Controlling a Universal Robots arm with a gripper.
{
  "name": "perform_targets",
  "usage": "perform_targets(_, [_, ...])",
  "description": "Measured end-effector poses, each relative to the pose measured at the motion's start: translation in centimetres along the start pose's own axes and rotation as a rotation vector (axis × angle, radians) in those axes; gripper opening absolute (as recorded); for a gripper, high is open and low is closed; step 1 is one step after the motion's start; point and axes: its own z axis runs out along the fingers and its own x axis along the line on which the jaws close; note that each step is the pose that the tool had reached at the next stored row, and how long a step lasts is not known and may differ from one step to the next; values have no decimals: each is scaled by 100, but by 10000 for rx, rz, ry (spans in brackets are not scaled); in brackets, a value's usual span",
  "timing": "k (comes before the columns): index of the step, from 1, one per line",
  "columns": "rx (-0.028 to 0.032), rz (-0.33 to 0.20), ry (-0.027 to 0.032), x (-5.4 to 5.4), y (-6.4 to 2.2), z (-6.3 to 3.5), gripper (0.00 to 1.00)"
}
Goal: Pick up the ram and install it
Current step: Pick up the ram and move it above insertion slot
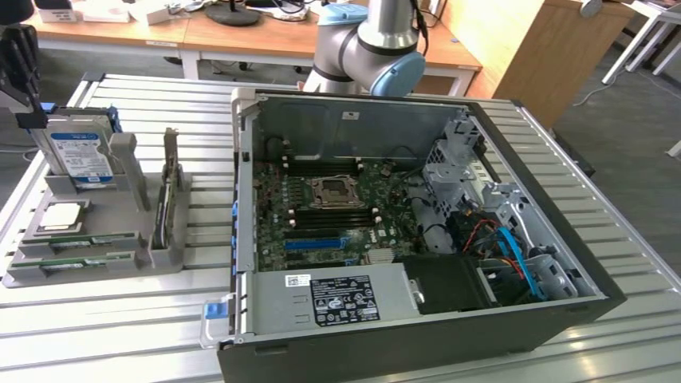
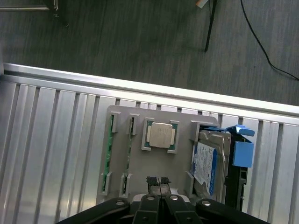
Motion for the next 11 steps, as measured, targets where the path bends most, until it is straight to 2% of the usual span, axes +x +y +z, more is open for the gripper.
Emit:
perform_targets(6, [13, -1, 2, 1, 1, 0, 11])
perform_targets(8, [92, 2, 10, -1, 6, 1, 11])
perform_targets(11, [291, 6, 37, -2, 16, 1, 11])
